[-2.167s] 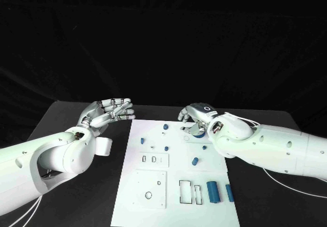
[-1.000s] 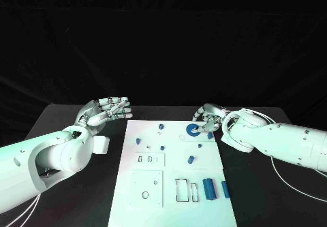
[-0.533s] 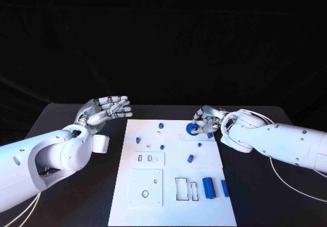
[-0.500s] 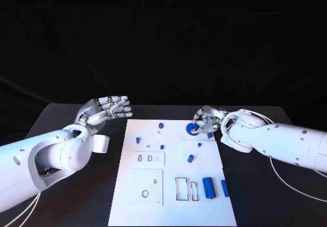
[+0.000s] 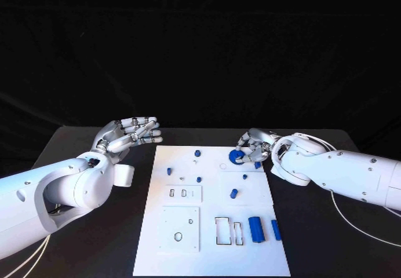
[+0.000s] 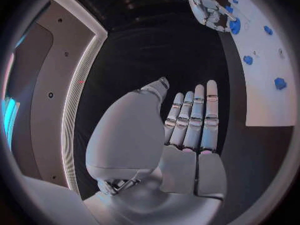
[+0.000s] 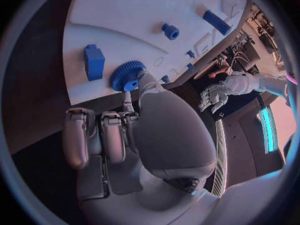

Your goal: Assemble the parts on the task board

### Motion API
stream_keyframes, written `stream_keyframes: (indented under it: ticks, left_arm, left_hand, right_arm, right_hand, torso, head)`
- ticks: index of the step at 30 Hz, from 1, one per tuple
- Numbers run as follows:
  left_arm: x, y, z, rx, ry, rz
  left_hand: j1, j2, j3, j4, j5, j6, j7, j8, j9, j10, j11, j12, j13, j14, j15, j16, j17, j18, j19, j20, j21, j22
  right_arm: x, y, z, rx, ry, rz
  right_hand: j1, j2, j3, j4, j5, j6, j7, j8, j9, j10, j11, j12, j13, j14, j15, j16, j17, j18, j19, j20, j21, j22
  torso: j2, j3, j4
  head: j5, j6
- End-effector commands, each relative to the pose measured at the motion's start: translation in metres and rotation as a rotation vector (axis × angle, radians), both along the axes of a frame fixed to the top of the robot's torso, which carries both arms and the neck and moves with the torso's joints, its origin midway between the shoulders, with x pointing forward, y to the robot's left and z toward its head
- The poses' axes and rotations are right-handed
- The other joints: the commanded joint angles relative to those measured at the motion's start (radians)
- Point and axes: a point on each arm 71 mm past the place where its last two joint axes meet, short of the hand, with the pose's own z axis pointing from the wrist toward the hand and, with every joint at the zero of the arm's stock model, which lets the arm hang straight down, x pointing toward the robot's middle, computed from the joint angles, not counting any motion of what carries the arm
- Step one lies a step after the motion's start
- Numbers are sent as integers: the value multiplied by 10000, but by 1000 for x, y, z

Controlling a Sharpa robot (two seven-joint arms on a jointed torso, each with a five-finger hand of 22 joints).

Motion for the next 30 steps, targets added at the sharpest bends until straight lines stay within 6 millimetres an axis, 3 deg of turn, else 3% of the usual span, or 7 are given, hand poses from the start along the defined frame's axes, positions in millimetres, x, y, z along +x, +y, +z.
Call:
stream_keyframes:
  ticks: [1, 8, 12, 20, 25, 30]
  left_arm:
    - [0, -2, 2, -112, -84, -159]
    - [0, -2, 2, -112, -80, -162]
    - [0, -2, 2, -114, -79, -166]
    - [0, -2, 1, -108, -76, -155]
    - [0, -2, 1, -115, -77, -171]
    - [0, -3, 2, -134, -87, -210]
  left_hand:
    - [-96, 2, 27, -22, -55, -76, 204, -39, -11, -55, 13, -53, -5, -49, -1, -42, 13, 104, -53, 5, 18, -11]
    - [-96, 2, 27, -22, -55, -76, 204, -39, -11, -55, 13, -53, -5, -49, -1, -42, 13, 104, -53, 5, 18, -11]
    - [-96, 2, 27, -22, -55, -76, 204, -39, -11, -55, 13, -53, -5, -49, -1, -42, 13, 104, -53, 5, 18, -11]
    - [-96, 2, 27, -22, -55, -76, 204, -39, -11, -55, 13, -53, -5, -49, -1, -42, 13, 104, -53, 5, 18, -11]
    - [-96, 2, 27, -22, -55, -76, 204, -39, -11, -55, 13, -53, -5, -49, -1, -42, 13, 104, -53, 5, 18, -11]
    - [-96, 2, 27, -22, -55, -76, 204, -39, -11, -55, 13, -53, -5, -49, -1, -42, 13, 104, -53, 5, 18, -11]
  right_arm:
    - [-2, 1, -4, -401, -56, 207]
    - [-7, 10, 3, -508, -1195, 673]
    - [-12, 18, 10, -302, -2059, 989]
    - [-24, 36, 23, -317, -3234, 1377]
    - [-32, 61, 28, -651, -3551, 1903]
    - [-36, 90, 28, -937, -3709, 2438]
  right_hand:
    - [352, -3, 441, -69, 44, 170, -1, -71, -82, 695, -59, 64, 2192, 885, -29, 41, 1891, -166, 109, -61, 90, 1334]
    - [511, -192, 1608, -90, 49, 716, -128, -137, -245, 805, -177, 183, 2327, 901, -123, 63, 1969, -227, 271, -134, 261, 1573]
    - [148, -311, 2236, -9, 32, 904, -179, -220, -309, 874, -223, 259, 2410, 929, -166, 95, 2091, -292, 447, -179, 447, 1813]
    - [-108, -473, 2573, -38, 14, 1025, -211, -246, -318, 892, -245, 277, 2431, 934, -192, 102, 2113, -305, 482, -201, 484, 1867]
    - [-205, -523, 2704, -52, 13, 1006, -203, -291, -334, 897, -242, 282, 2438, 947, -191, 117, 2173, -363, 632, -206, 645, 2062]
    - [-235, -540, 2745, -60, 11, 1010, -205, -299, -335, 901, -242, 286, 2442, 949, -189, 119, 2183, -378, 671, -205, 686, 2112]
  torso:
    - [1, 1, -2]
    - [-1, 3, -8]
    - [-5, 2, 5]
    - [-16, -21, 18]
    - [-6, -14, -7]
    - [4, -16, 23]
  head:
    - [7, -3]
    - [13, -6]
    - [29, 10]
    - [42, 22]
    - [65, 11]
    - [62, 13]
